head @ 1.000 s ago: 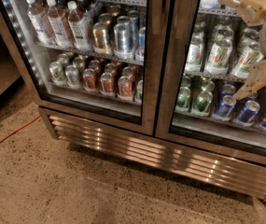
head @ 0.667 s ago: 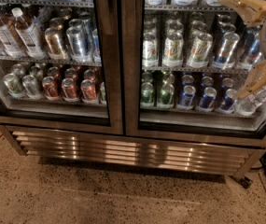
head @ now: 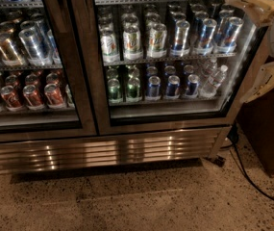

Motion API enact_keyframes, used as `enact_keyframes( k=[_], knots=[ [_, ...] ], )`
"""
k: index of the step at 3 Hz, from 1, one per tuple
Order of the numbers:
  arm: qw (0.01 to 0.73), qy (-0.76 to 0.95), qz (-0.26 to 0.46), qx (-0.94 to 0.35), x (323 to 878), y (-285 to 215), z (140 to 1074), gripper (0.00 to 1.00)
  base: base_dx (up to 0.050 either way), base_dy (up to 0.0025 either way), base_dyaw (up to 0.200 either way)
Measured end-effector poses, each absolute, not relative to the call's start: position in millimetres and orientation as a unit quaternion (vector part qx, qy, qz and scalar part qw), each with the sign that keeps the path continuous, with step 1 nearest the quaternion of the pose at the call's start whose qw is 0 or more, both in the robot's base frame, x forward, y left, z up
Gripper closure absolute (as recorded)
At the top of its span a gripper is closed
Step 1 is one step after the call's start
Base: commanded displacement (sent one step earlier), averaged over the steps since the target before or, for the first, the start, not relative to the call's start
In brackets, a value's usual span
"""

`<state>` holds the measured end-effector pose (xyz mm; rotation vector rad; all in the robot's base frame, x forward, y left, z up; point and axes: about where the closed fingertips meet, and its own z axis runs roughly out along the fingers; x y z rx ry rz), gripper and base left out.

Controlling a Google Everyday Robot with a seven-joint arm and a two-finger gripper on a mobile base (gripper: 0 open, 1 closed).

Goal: Open right fridge door

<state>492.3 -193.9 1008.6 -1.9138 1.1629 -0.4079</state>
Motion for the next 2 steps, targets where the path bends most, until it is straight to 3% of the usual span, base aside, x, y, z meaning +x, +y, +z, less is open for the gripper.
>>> enact_keyframes(
  k=[1, 2],
  knots=[
    [0.420, 0.463, -0.162, -0.764, 492.4, -193.0, 1008.6, 0.00, -0.050, 0.00000, 0.000],
    [0.420, 0.463, -0.162, -0.764, 492.4, -193.0, 1008.6, 0.00, 0.000, 0.00000, 0.196]
  ],
)
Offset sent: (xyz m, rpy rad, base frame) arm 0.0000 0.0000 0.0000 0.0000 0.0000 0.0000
